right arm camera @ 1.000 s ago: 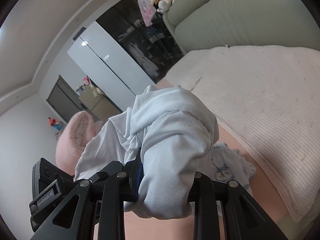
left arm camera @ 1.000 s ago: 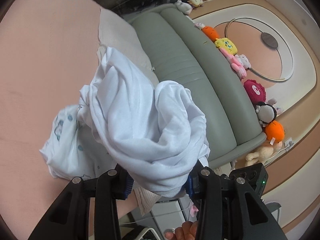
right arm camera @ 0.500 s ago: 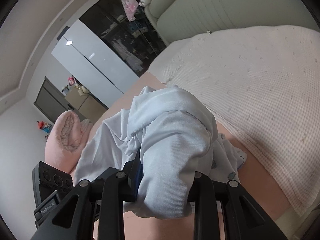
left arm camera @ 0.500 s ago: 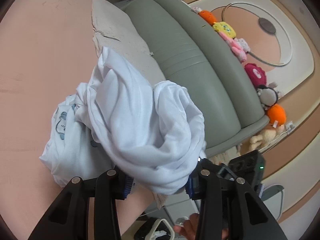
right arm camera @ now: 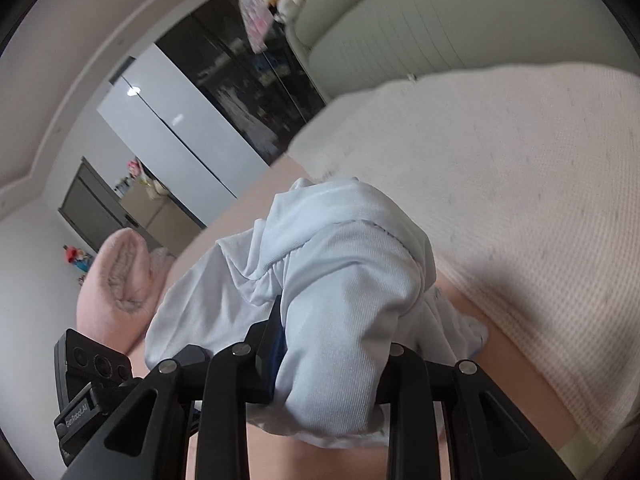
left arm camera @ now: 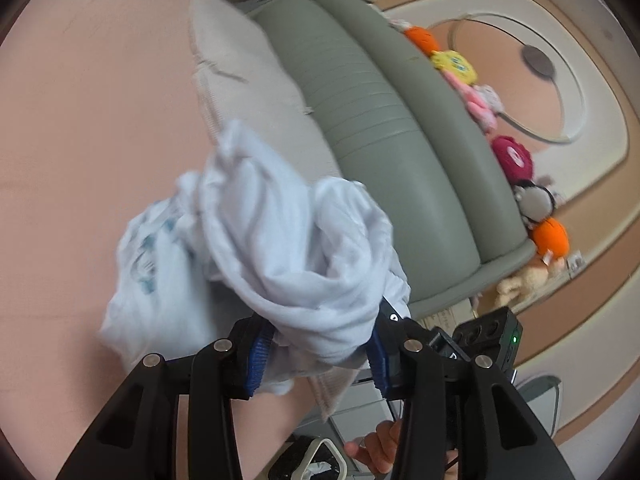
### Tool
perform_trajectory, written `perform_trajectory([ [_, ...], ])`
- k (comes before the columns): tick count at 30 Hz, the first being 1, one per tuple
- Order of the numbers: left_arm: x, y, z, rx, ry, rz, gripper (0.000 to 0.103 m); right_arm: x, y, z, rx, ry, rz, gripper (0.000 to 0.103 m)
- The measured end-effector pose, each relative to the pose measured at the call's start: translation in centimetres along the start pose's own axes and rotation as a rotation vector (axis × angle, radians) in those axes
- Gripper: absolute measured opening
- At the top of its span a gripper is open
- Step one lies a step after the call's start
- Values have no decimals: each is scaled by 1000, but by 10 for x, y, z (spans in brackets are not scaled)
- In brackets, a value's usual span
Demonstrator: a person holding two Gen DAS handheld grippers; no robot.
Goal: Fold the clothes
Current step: 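Lower the bundle with both tools onto the pink sheet beside the mat, then open both tools and release the bundle onto the bed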
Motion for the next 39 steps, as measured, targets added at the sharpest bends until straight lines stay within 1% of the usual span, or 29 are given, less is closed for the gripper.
perform_trajectory([
  [3,-14,1,-2,-7,-36,18,39,10,8,-11,-11,22,-33,33],
  [5,-16,1,-3,-11,-41,22,39,14,11,-15,-15,33,-48,36],
  [10,-6,-10,-2,11,-71,23,39,14,8,-14,-20,36,-76,45],
  [12,0,-17,0,29,-65,37,39,12,2,-10,-20,28,-97,54],
  [13,4,-22,1,41,-57,46,39,10,-3,-8,-17,23,-113,63],
  [14,8,-29,4,56,-44,58,43,10,-7,-6,-8,19,-128,67],
  [15,12,-36,7,78,-26,80,53,10,-13,-3,8,14,-141,68],
  [17,18,-51,13,125,12,129,65,9,-28,2,50,8,-172,71],
  [19,26,-67,18,190,69,191,66,8,-45,6,88,-7,-203,74],
  [20,30,-73,20,216,94,213,66,7,-52,8,99,-14,-212,74],
  [22,37,-80,25,239,124,230,66,4,-68,11,134,-36,-240,74],
  [25,51,-74,24,236,159,200,66,-12,-84,18,191,-103,-271,74],
  [27,62,-65,21,222,187,192,66,-19,-76,18,161,-150,-269,73],
  [28,67,-59,18,213,204,190,66,-23,-72,18,144,-174,-267,66],
  [29,71,-51,14,197,228,196,66,-26,-67,17,127,-198,-265,55],
  [30,73,-41,10,177,248,209,66,-29,-63,17,110,-221,-264,41],
  [31,75,-32,5,156,269,222,66,-33,-58,16,93,-245,-262,35],
  [32,76,-22,2,139,288,238,64,-31,-48,14,59,-256,-278,34],
  [33,73,-13,0,127,306,270,62,-27,-39,11,30,-269,-299,34],
  [34,69,-4,0,119,320,314,60,-26,-30,8,13,-280,-292,34],
  [35,66,1,3,121,328,344,60,-26,-27,6,4,-282,-273,34],
  [37,60,5,12,132,331,367,60,-27,-22,0,-12,-283,-232,34],
  [39,52,1,23,163,316,391,60,-28,-15,3,-21,-299,-239,34],
])
Point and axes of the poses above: each gripper's, at about its wrist camera, not at the fingertips, and y roughly the way its jaws point, x to its right, z to its top, the point moved 5 cm from there along y, roughly the way its jaws point, and after that the axes turned 3 degrees about z, right-handed, at the moved point
